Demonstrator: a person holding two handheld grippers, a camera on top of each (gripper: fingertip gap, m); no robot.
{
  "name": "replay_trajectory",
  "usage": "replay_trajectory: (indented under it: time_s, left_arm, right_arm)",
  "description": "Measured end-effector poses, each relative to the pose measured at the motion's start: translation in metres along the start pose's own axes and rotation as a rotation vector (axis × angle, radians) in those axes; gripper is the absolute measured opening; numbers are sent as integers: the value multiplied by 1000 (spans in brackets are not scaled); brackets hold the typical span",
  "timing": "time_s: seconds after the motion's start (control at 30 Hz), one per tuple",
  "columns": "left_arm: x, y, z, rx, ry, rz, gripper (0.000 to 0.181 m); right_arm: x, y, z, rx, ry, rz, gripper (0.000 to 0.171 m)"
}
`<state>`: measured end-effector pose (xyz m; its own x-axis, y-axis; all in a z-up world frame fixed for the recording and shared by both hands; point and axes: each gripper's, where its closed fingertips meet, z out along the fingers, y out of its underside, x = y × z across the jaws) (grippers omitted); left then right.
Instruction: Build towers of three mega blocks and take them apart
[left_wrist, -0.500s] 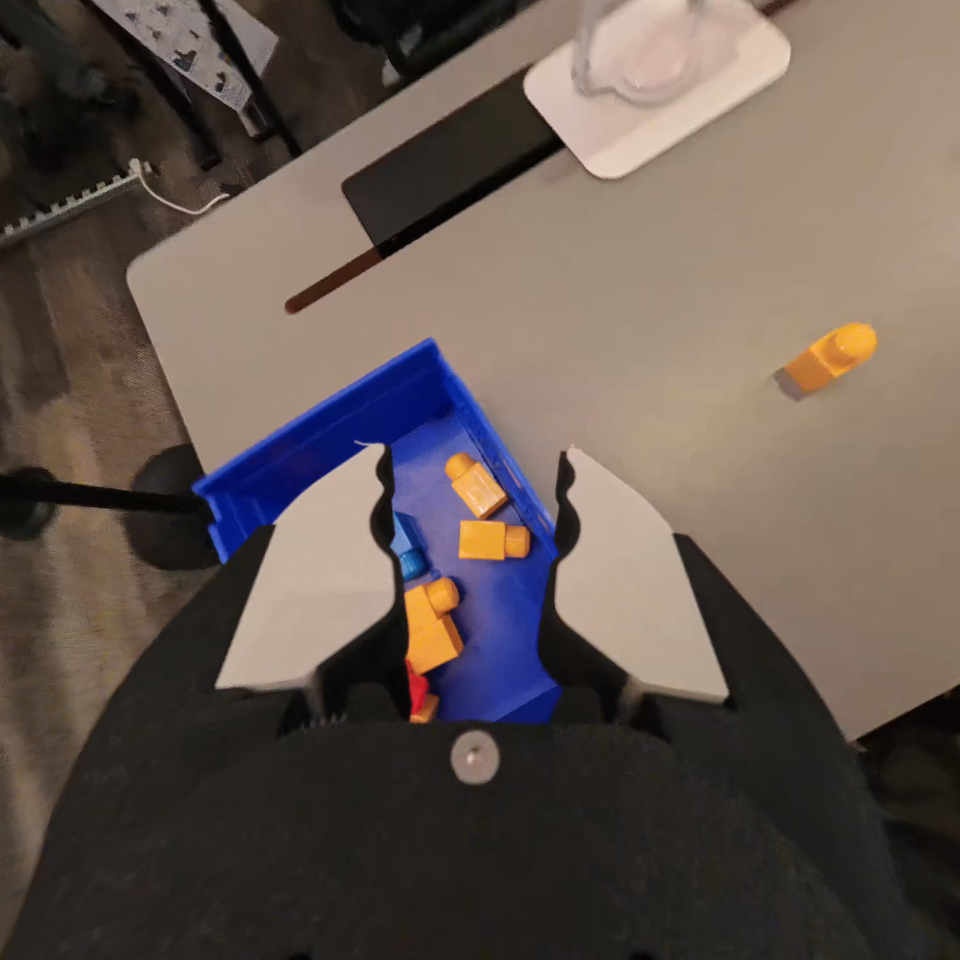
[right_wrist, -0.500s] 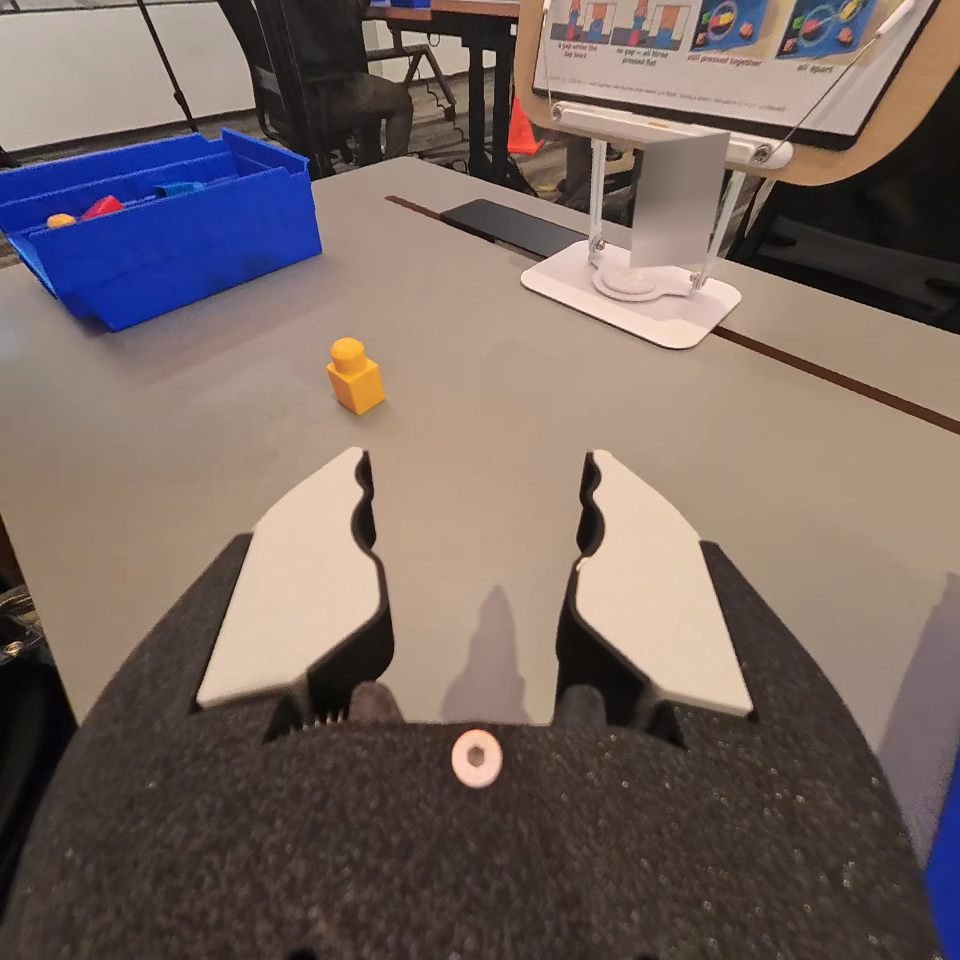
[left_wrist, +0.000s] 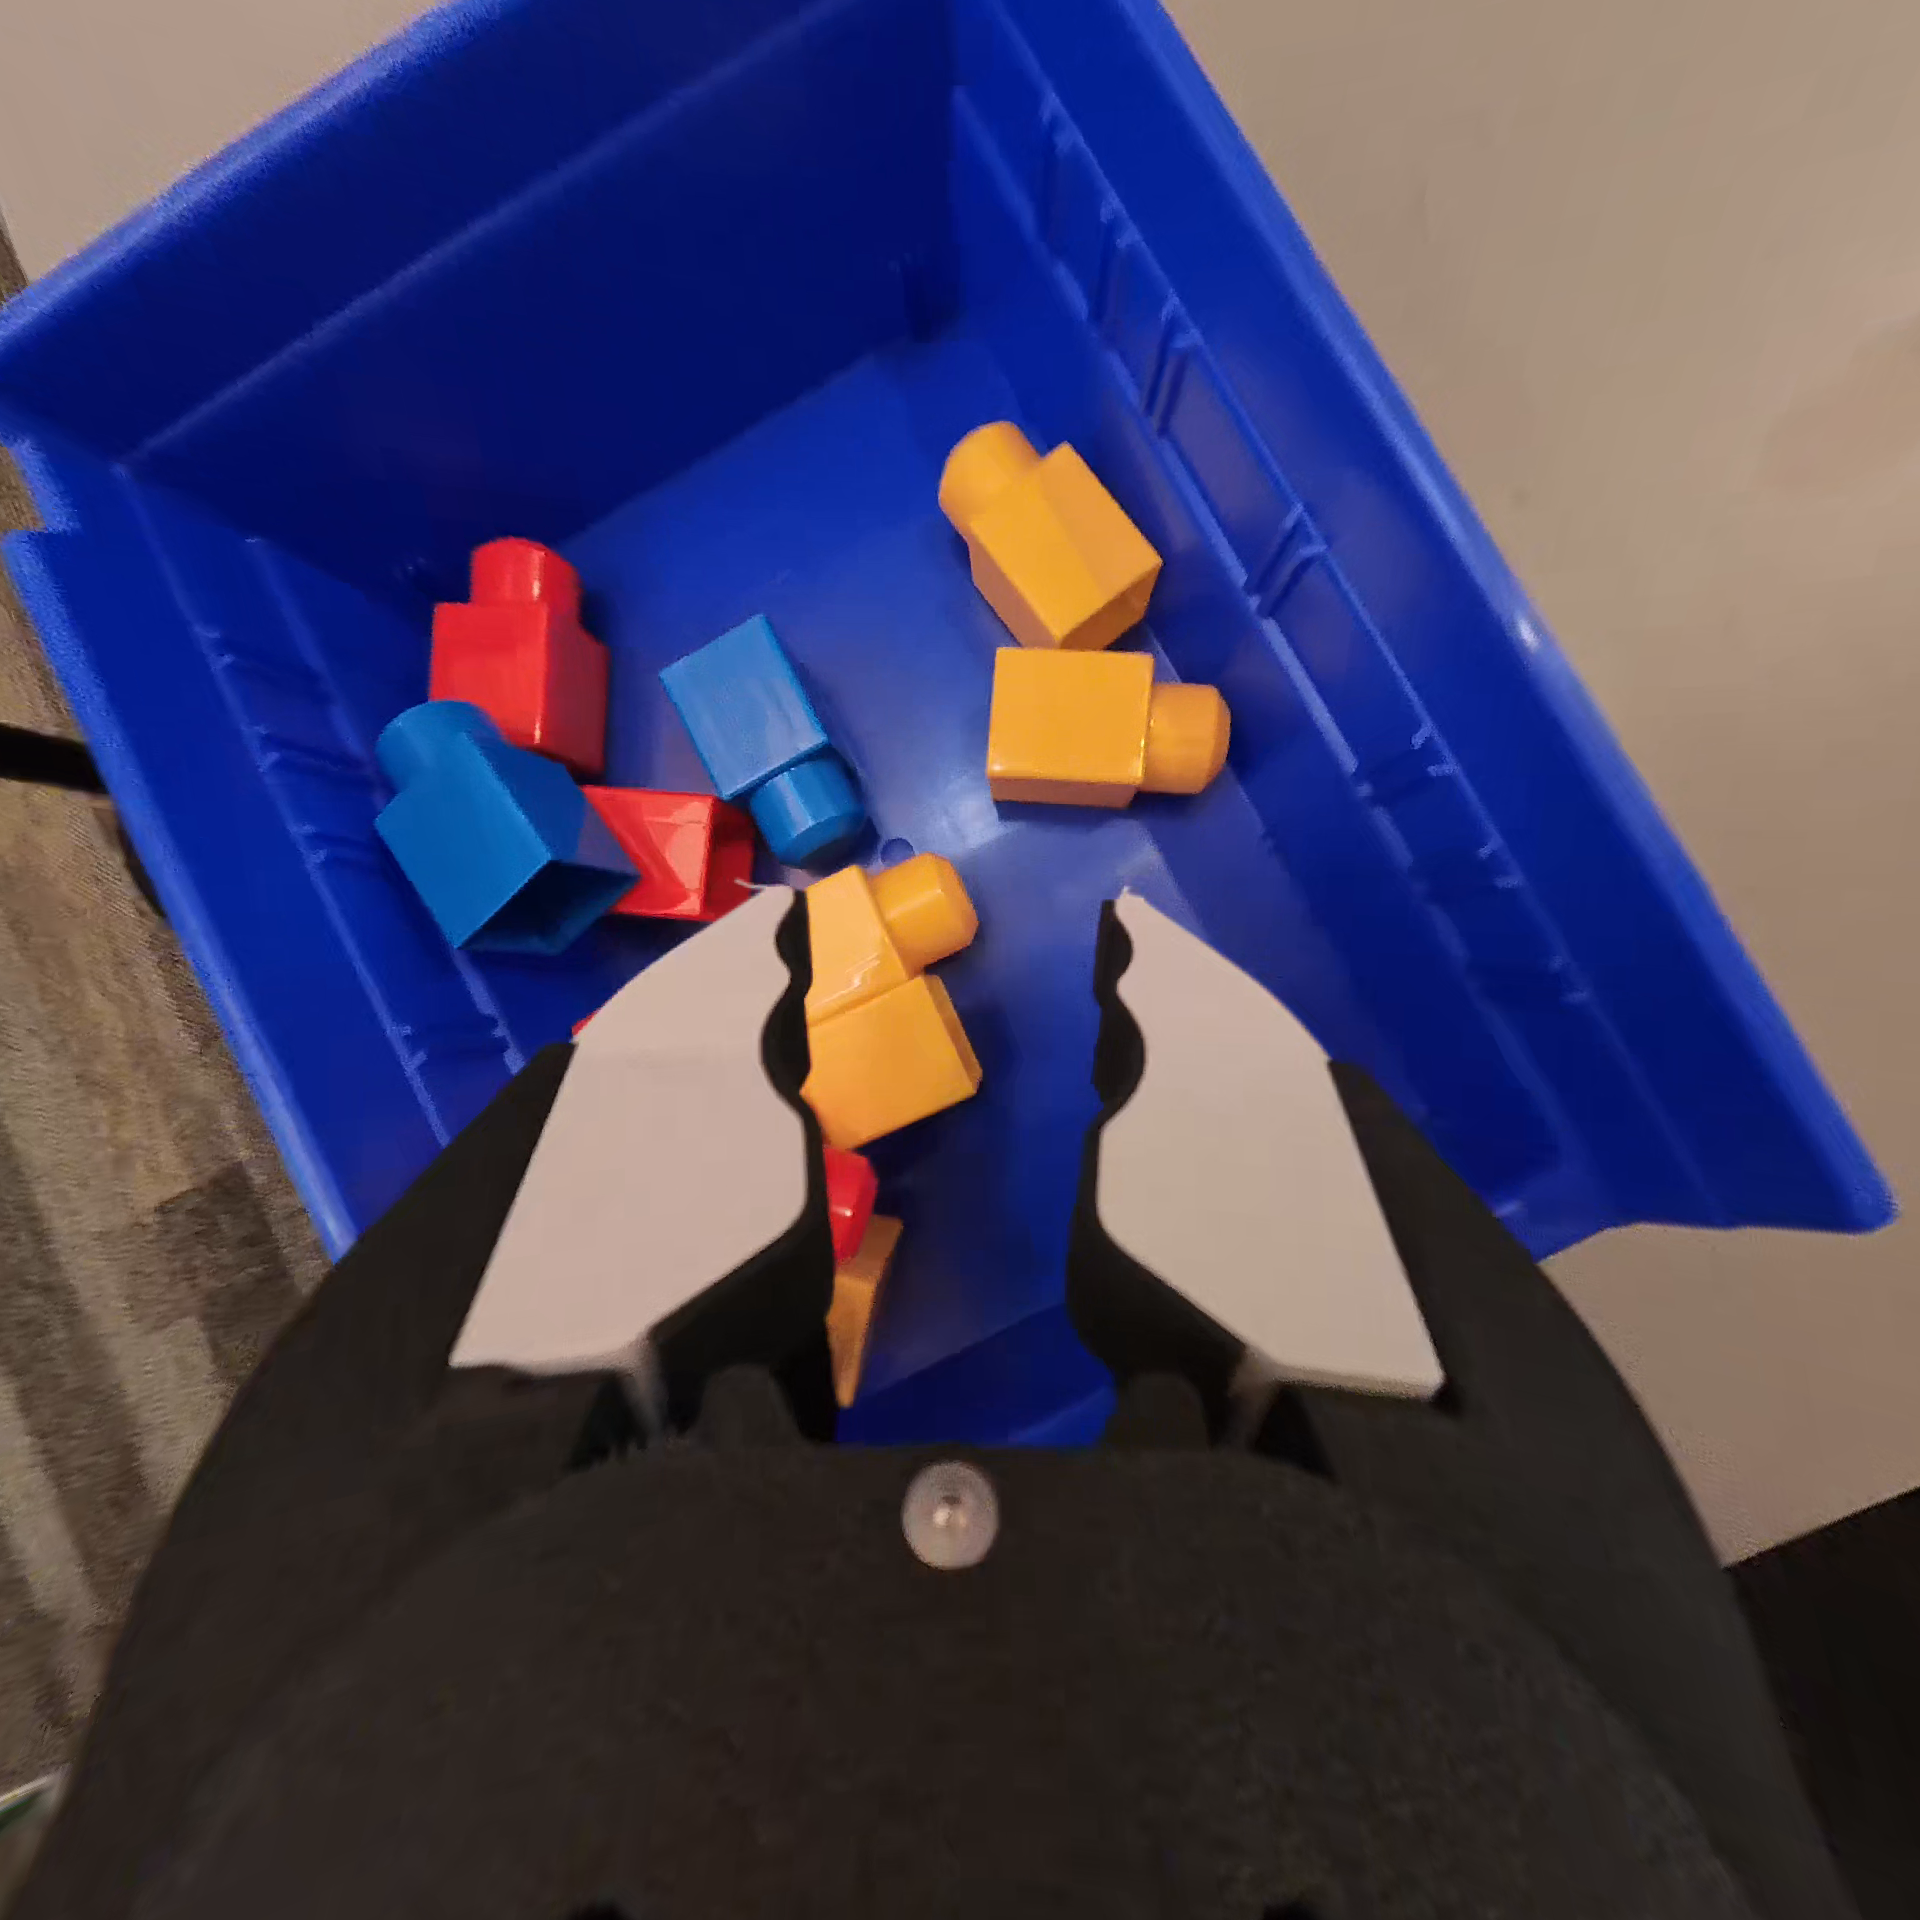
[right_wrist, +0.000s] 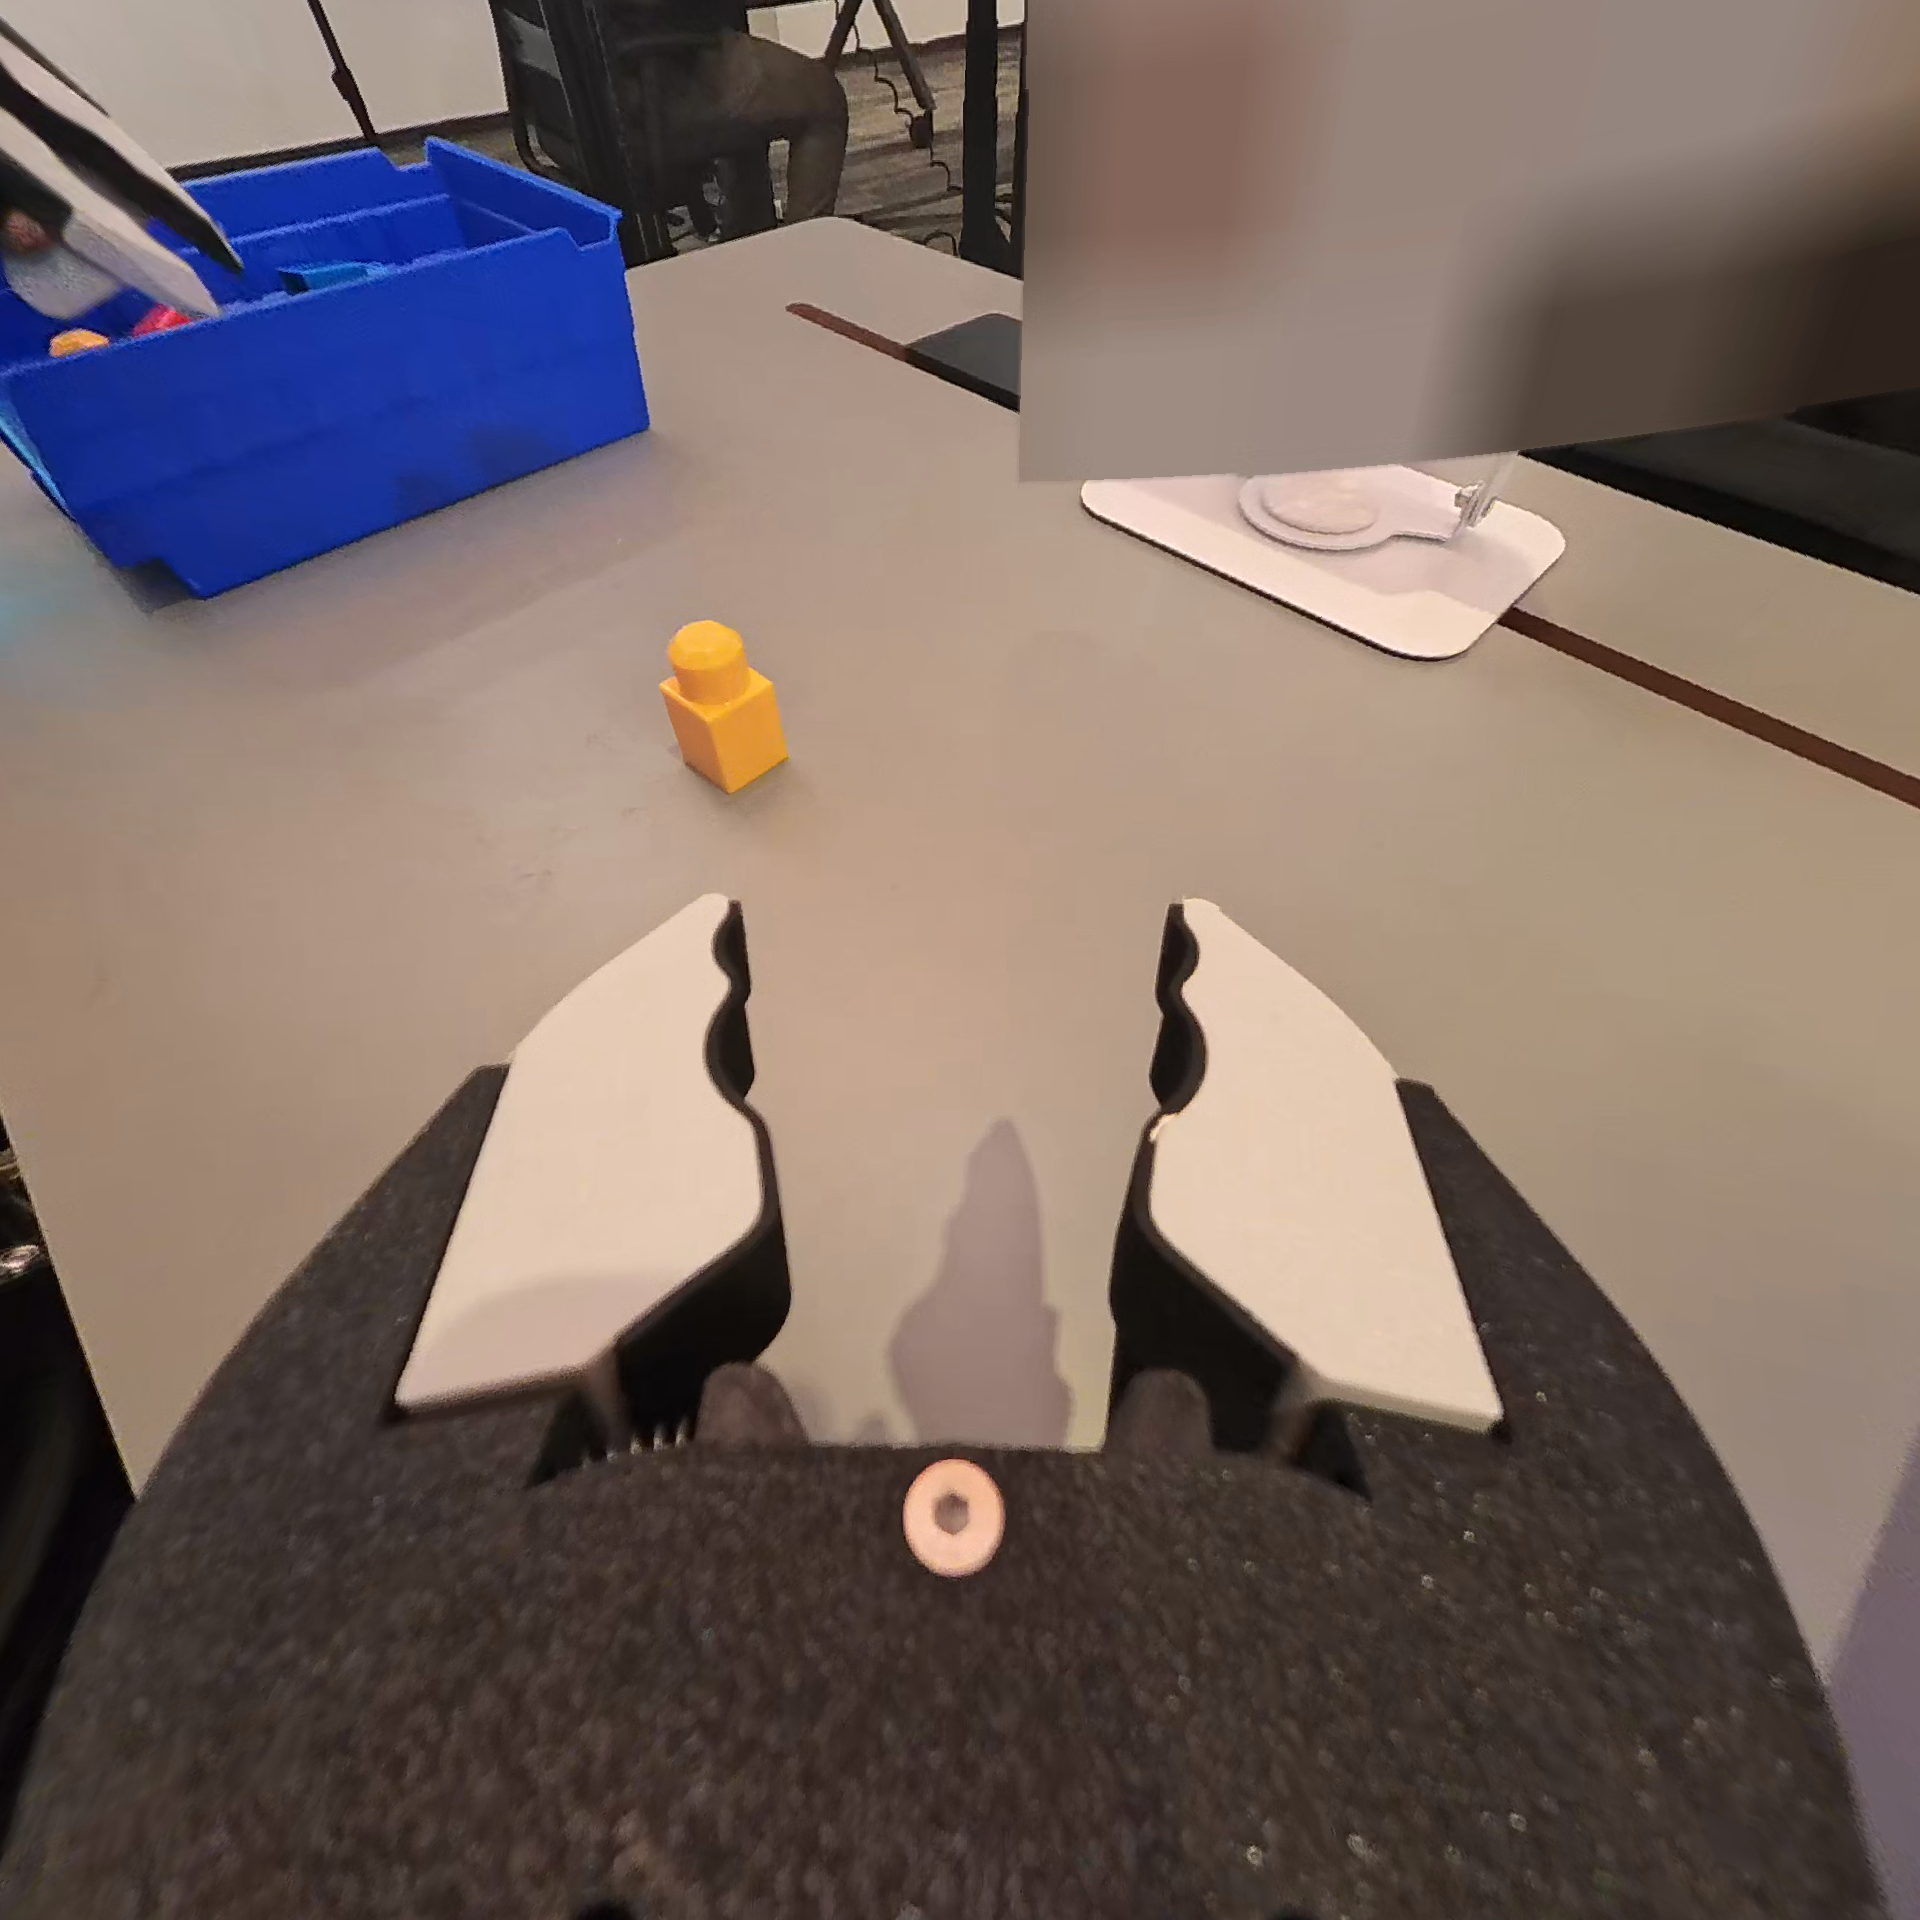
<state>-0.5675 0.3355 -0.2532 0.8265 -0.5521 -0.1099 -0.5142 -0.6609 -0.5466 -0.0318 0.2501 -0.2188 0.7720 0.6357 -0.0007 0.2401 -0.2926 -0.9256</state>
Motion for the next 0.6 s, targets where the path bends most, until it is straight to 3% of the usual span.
replay_trajectory:
  time_s: [0.27,0.6]
  left_arm:
    - [-1,20,18,-317,66,667,48]
    - [-15,29,38,-685,193,907,37]
  right_arm:
    - [-14,-1,2,21,-28,25,74]
    - [-15,8,-11,1,14,34,75]
